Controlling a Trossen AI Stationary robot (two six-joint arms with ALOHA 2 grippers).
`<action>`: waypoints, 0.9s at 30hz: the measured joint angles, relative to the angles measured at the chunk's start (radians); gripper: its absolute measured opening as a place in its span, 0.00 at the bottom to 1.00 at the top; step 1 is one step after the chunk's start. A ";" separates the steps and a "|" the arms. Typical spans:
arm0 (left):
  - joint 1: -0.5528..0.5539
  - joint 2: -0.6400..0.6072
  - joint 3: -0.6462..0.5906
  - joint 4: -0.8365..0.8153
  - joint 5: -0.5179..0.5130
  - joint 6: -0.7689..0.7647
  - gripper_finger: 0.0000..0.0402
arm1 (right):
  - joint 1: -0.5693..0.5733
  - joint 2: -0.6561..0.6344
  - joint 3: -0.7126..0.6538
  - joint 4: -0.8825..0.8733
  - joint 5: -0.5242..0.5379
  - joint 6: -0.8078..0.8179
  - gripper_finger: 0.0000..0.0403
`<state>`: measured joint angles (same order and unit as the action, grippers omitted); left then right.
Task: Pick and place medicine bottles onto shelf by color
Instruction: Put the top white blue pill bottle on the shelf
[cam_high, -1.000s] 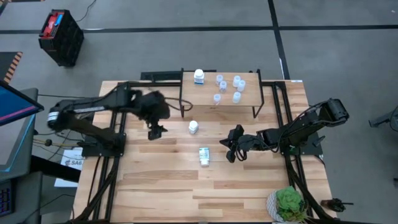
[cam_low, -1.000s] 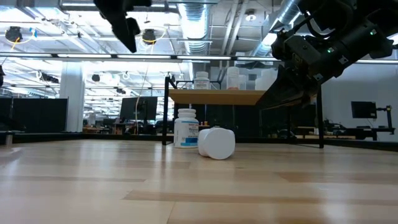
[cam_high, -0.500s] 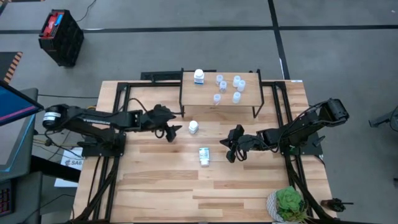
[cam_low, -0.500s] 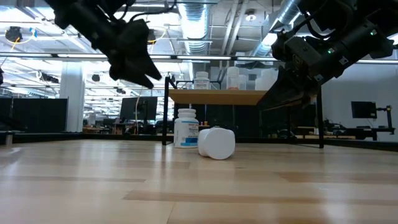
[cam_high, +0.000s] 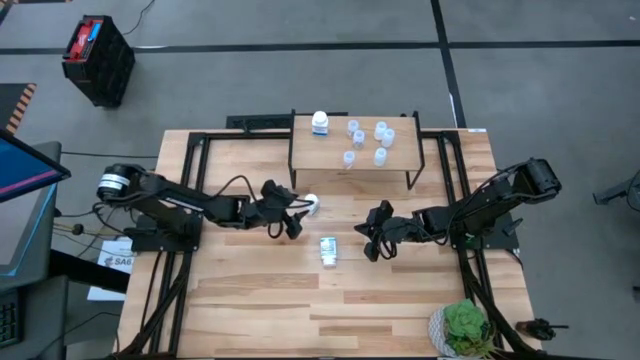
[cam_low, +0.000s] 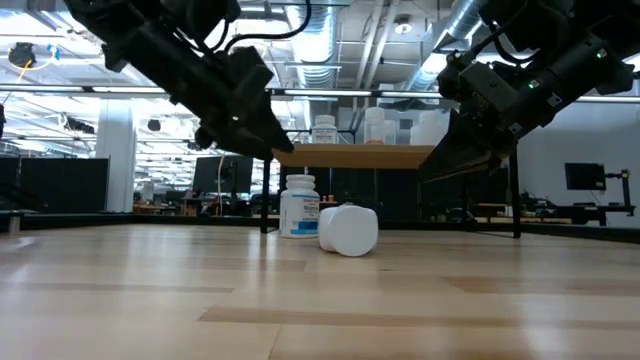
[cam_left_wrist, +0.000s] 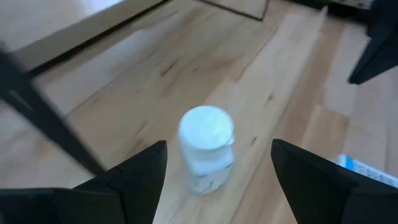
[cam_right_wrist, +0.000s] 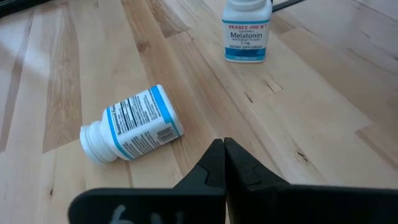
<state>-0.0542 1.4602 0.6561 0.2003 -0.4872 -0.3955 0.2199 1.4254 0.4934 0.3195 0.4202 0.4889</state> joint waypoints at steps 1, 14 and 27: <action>0.000 0.011 0.001 0.016 0.004 0.007 0.68 | 0.000 0.000 0.000 0.000 0.000 0.000 0.02; 0.006 0.164 0.000 0.142 -0.015 0.007 0.73 | 0.000 0.000 0.000 0.002 0.000 0.000 0.02; 0.013 0.179 0.001 0.188 -0.072 0.018 0.74 | 0.000 0.002 0.000 -0.004 0.000 -0.003 0.02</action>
<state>-0.0414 1.6390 0.6567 0.3886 -0.5591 -0.3779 0.2195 1.4271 0.4934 0.3157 0.4202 0.4856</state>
